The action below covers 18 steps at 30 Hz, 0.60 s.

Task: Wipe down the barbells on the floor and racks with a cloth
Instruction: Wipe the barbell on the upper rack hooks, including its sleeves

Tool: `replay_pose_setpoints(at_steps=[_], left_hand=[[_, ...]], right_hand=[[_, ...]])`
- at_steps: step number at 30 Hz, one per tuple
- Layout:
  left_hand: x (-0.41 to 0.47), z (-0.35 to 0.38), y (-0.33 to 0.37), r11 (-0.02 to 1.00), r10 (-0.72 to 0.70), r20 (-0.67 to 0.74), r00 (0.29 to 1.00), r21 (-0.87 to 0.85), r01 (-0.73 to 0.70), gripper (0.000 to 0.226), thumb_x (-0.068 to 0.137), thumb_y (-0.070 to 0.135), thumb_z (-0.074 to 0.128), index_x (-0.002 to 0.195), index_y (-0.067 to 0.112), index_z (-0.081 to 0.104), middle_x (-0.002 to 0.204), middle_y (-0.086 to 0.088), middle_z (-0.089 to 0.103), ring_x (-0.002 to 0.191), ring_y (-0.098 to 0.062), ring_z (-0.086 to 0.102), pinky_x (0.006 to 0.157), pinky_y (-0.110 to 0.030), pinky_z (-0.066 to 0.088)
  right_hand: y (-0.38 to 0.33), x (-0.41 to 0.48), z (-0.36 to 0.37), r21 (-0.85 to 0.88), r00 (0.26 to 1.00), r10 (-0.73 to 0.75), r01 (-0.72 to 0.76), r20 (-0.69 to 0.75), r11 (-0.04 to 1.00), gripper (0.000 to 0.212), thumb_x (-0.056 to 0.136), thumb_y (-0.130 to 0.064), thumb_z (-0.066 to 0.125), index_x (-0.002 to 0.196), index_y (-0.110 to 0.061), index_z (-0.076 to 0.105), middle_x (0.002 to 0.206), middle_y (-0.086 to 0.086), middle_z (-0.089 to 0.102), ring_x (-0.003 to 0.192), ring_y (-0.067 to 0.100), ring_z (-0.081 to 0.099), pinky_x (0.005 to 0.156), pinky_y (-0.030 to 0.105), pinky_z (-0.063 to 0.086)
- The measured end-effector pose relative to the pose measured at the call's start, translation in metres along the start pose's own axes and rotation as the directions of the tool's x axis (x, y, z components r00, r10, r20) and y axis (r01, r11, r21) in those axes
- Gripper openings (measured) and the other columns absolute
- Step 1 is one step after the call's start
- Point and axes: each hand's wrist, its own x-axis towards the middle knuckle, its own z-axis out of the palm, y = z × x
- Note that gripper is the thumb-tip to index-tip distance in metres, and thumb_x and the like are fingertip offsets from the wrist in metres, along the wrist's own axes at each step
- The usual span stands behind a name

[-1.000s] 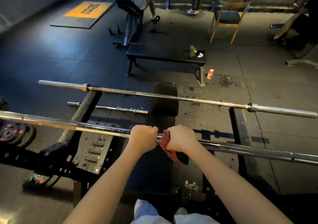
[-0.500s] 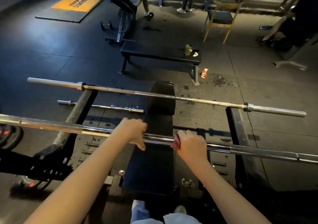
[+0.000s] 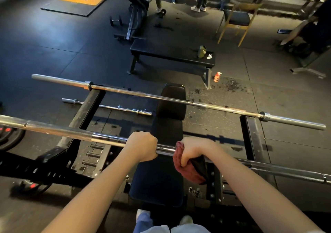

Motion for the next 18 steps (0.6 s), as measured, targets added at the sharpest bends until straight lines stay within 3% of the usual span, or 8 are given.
replay_pose_setpoints(at_steps=[2, 3, 5, 6, 10, 12, 15, 18], left_hand=[[0.0, 0.002, 0.0, 1.0, 0.0, -0.005, 1.0, 0.006, 0.0, 0.024, 0.09, 0.045, 0.05, 0.088, 0.023, 0.058, 0.077, 0.005, 0.06, 0.07, -0.013, 0.06, 0.071, -0.029, 0.054], [0.0, 0.002, 0.001, 1.0, -0.001, -0.012, 1.0, 0.009, 0.001, 0.023, 0.09, 0.046, 0.05, 0.086, 0.023, 0.056, 0.077, 0.005, 0.06, 0.069, -0.013, 0.06, 0.069, -0.029, 0.053], [0.0, 0.004, 0.002, 1.0, -0.008, -0.039, 0.999, 0.014, 0.008, 0.023, 0.09, 0.046, 0.05, 0.084, 0.023, 0.053, 0.074, 0.006, 0.057, 0.066, -0.012, 0.058, 0.065, -0.027, 0.051], [0.0, 0.005, 0.001, 1.0, -0.011, -0.053, 0.999, 0.01, 0.011, 0.024, 0.09, 0.046, 0.05, 0.082, 0.023, 0.052, 0.072, 0.006, 0.055, 0.064, -0.012, 0.056, 0.063, -0.026, 0.049], [-0.003, 0.005, 0.001, 1.0, 0.009, -0.078, 0.997, 0.022, -0.008, 0.026, 0.091, 0.044, 0.047, 0.082, 0.021, 0.055, 0.07, 0.006, 0.053, 0.061, -0.013, 0.052, 0.061, -0.026, 0.047], [-0.004, 0.005, 0.002, 0.999, 0.014, -0.109, 0.994, 0.032, -0.011, 0.025, 0.092, 0.042, 0.046, 0.085, 0.02, 0.055, 0.074, 0.005, 0.057, 0.063, -0.015, 0.053, 0.062, -0.027, 0.046], [-0.005, 0.004, 0.002, 0.999, 0.029, -0.124, 0.992, 0.021, -0.027, 0.021, 0.093, 0.04, 0.046, 0.084, 0.021, 0.051, 0.081, 0.003, 0.062, 0.068, -0.017, 0.056, 0.064, -0.029, 0.046], [-0.006, 0.007, 0.004, 0.999, 0.016, -0.151, 0.988, 0.036, -0.011, 0.022, 0.094, 0.038, 0.045, 0.08, 0.021, 0.045, 0.081, 0.003, 0.063, 0.065, -0.017, 0.054, 0.061, -0.028, 0.044]], right_hand=[[0.0, 0.005, 0.033, -0.18, 0.901, -0.089, 0.012, -0.425, 0.984, 0.014, 0.086, -0.037, 0.063, 0.088, -0.024, 0.06, 0.083, -0.004, 0.062, 0.076, 0.016, 0.062, 0.069, 0.033, 0.055], [0.0, 0.008, 0.056, -0.277, 0.737, -0.163, -0.034, -0.656, 0.96, 0.018, 0.088, -0.039, 0.062, 0.082, -0.022, 0.059, 0.074, -0.004, 0.058, 0.066, 0.016, 0.06, 0.06, 0.033, 0.053], [0.002, 0.009, 0.082, -0.344, 0.444, -0.276, -0.077, -0.852, 0.936, 0.026, 0.083, -0.036, 0.071, 0.07, -0.019, 0.057, 0.061, 0.0, 0.054, 0.049, 0.018, 0.055, 0.045, 0.031, 0.045], [0.0, 0.011, 0.082, -0.363, 0.399, -0.298, -0.095, -0.867, 0.927, 0.026, 0.082, -0.036, 0.072, 0.069, -0.019, 0.057, 0.06, 0.0, 0.054, 0.048, 0.018, 0.055, 0.045, 0.03, 0.043], [-0.017, 0.008, 0.031, -0.188, 0.914, -0.098, 0.024, -0.395, 0.982, 0.018, 0.084, -0.038, 0.062, 0.092, -0.022, 0.061, 0.085, -0.002, 0.063, 0.077, 0.016, 0.062, 0.068, 0.031, 0.054], [-0.027, 0.011, 0.01, -0.093, 0.988, -0.072, 0.059, -0.136, 0.994, 0.023, 0.076, -0.03, 0.071, 0.095, -0.021, 0.062, 0.09, 0.0, 0.065, 0.081, 0.017, 0.063, 0.065, 0.03, 0.052], [-0.033, 0.018, 0.027, -0.147, 0.933, -0.132, 0.086, -0.336, 0.985, 0.014, 0.078, -0.035, 0.069, 0.083, -0.026, 0.059, 0.081, -0.003, 0.063, 0.073, 0.016, 0.061, 0.059, 0.03, 0.048], [-0.03, 0.024, 0.077, -0.327, 0.461, -0.278, -0.028, -0.843, 0.945, 0.021, 0.079, -0.034, 0.071, 0.071, -0.02, 0.057, 0.062, -0.001, 0.056, 0.05, 0.019, 0.056, 0.047, 0.028, 0.039]])
